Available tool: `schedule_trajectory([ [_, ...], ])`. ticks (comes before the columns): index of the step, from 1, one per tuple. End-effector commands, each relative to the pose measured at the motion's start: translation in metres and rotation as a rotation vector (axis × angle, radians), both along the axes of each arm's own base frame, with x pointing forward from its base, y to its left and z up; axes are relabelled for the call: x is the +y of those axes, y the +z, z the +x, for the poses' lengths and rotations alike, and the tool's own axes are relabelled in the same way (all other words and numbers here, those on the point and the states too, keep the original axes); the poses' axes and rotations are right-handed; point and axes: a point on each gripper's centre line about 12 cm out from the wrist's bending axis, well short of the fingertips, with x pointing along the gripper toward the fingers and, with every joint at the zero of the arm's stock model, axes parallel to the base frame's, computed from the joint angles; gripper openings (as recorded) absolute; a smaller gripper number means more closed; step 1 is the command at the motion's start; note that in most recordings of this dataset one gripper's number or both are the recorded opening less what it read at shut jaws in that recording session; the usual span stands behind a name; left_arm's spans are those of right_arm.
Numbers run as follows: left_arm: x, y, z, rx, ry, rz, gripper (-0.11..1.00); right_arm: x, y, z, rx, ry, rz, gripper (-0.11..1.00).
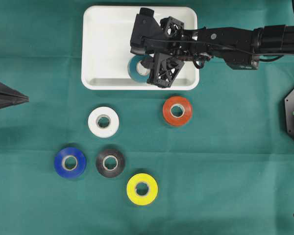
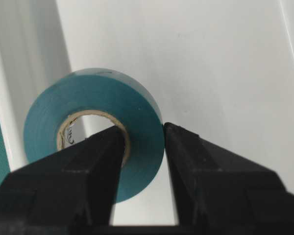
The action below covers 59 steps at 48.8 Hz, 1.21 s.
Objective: Put the tape into the white case with the right arm.
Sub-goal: 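Lift the teal roll and lower it into the white tray, then release the teal roll and retract the right gripper to the right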
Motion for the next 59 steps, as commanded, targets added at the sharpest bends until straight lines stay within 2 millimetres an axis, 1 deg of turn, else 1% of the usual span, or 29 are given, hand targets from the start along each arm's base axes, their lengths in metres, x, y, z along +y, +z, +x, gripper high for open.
schedule_trajectory([
  [1, 0.000, 0.004, 0.001, -0.009, -0.001, 0.000, 0.00, -0.001, 0.012, 0.003, -0.043, 0.001, -0.012, 0.07],
  [5, 0.000, 0.004, 0.001, -0.009, -0.001, -0.002, 0.00, -0.001, 0.011, 0.002, -0.040, 0.001, -0.011, 0.25],
  [10, 0.000, 0.004, 0.001, -0.008, -0.001, 0.000, 0.00, -0.001, 0.010, 0.001, -0.037, 0.001, -0.010, 0.54],
  [11, 0.000, 0.004, 0.001, -0.008, -0.001, 0.000, 0.00, -0.001, 0.010, 0.001, -0.037, 0.001, -0.010, 0.57],
  [27, 0.000, 0.005, 0.001, -0.011, -0.001, 0.000, 0.00, -0.001, 0.011, 0.001, -0.042, 0.004, -0.013, 0.56],
  [33, 0.000, 0.004, 0.001, -0.008, -0.001, -0.002, 0.00, 0.002, 0.017, -0.006, -0.042, 0.005, -0.014, 0.56],
  [39, 0.000, 0.005, 0.001, -0.009, -0.001, -0.002, 0.00, 0.005, 0.022, -0.022, -0.044, 0.003, -0.014, 0.56],
  [47, 0.000, 0.004, 0.001, -0.008, -0.001, -0.002, 0.00, 0.014, 0.027, -0.053, -0.065, 0.007, -0.017, 0.56],
  [59, 0.000, 0.004, 0.001, -0.008, -0.001, 0.000, 0.00, 0.029, 0.031, -0.096, -0.188, 0.023, -0.038, 0.56],
])
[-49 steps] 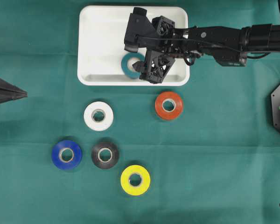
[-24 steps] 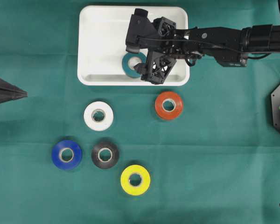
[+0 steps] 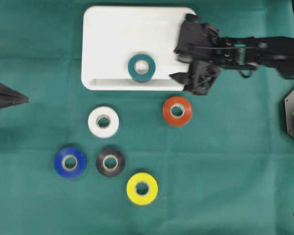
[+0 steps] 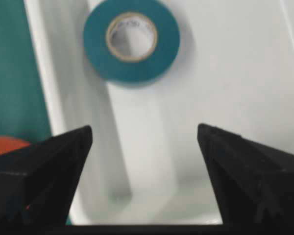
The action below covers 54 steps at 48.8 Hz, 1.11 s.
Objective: Put the tape into the white case with the right arm.
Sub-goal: 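Release the teal roll and retract the right gripper to the right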
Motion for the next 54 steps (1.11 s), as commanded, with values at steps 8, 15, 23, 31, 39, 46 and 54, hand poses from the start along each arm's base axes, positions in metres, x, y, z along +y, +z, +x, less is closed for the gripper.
schedule_trajectory([
  [8, 0.000, 0.005, 0.001, -0.011, -0.001, 0.000, 0.00, 0.013, 0.011, -0.037, -0.169, 0.019, -0.034, 0.56],
  [15, 0.000, 0.006, 0.001, -0.023, 0.000, 0.001, 0.00, 0.019, 0.008, -0.057, -0.204, 0.023, -0.038, 0.56],
  [23, 0.000, 0.008, -0.003, -0.055, 0.003, 0.001, 0.00, 0.024, 0.006, -0.077, -0.208, 0.023, -0.039, 0.56],
  [31, 0.000, 0.008, -0.005, -0.075, 0.003, 0.001, 0.00, 0.029, 0.009, -0.092, -0.235, 0.024, -0.047, 0.56],
  [39, 0.000, 0.008, -0.005, -0.071, 0.003, 0.000, 0.00, 0.033, 0.008, -0.109, -0.257, 0.023, -0.052, 0.56],
  [46, 0.001, 0.008, -0.005, -0.071, 0.004, 0.001, 0.00, 0.037, 0.003, -0.121, -0.259, 0.023, -0.052, 0.56],
  [54, 0.001, 0.008, -0.005, -0.071, 0.007, 0.002, 0.00, 0.039, 0.001, -0.128, -0.265, 0.022, -0.053, 0.57],
])
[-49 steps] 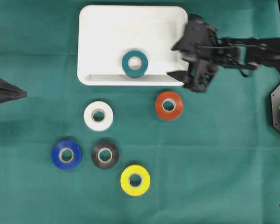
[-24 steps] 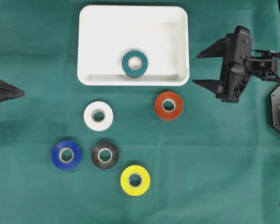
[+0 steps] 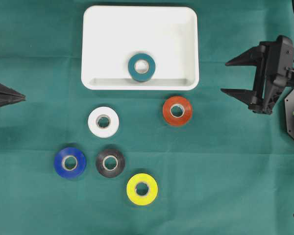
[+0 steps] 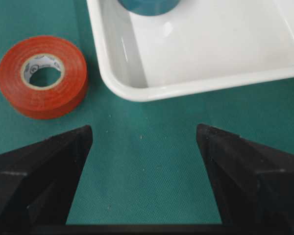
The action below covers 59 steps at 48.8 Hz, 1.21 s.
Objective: Put the tape into the white case with the right arm.
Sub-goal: 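Release the teal roll and retract the right gripper to the right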
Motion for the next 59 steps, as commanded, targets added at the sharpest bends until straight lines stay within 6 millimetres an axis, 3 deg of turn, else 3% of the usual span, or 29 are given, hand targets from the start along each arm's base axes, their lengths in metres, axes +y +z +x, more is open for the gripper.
schedule_trajectory([
  [1, 0.001, 0.005, 0.001, -0.009, 0.005, -0.001, 0.00, 0.000, 0.005, 0.001, -0.025, -0.001, -0.006, 0.57],
  [20, 0.001, 0.004, 0.001, -0.003, 0.005, -0.003, 0.00, 0.008, -0.004, -0.015, -0.026, 0.020, -0.005, 0.57],
  [41, 0.001, 0.004, 0.001, -0.002, 0.005, -0.002, 0.00, 0.040, -0.009, -0.026, -0.053, 0.181, -0.007, 0.56],
  [51, 0.001, 0.003, 0.001, 0.002, 0.005, -0.005, 0.00, 0.068, -0.015, -0.030, -0.040, 0.342, -0.004, 0.56],
  [59, 0.001, 0.004, 0.001, -0.002, 0.005, -0.005, 0.00, 0.073, -0.012, -0.029, -0.048, 0.370, -0.004, 0.56],
])
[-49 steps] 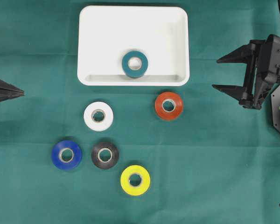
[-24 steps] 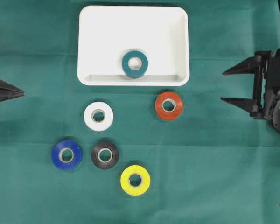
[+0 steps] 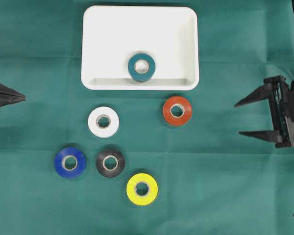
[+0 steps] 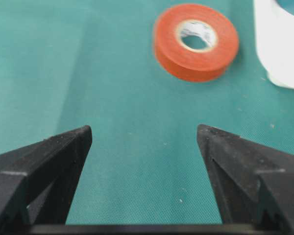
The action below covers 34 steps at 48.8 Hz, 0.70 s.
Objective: Put the tape into the white case with the right arm.
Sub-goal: 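Release the teal roll and retract the right gripper to the right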
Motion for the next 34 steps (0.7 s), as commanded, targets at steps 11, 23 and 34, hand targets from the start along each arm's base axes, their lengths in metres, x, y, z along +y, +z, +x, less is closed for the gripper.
schedule_trajectory([
  [11, 0.000, 0.004, 0.001, -0.008, 0.002, -0.001, 0.00, 0.002, 0.008, 0.005, -0.026, 0.010, -0.002, 0.56],
  [23, 0.000, 0.005, 0.001, -0.009, 0.002, -0.001, 0.00, 0.004, 0.013, 0.016, -0.019, 0.019, -0.008, 0.56],
  [34, 0.000, 0.005, 0.001, -0.011, 0.002, -0.003, 0.00, 0.014, 0.014, 0.038, 0.031, 0.075, -0.042, 0.56],
])
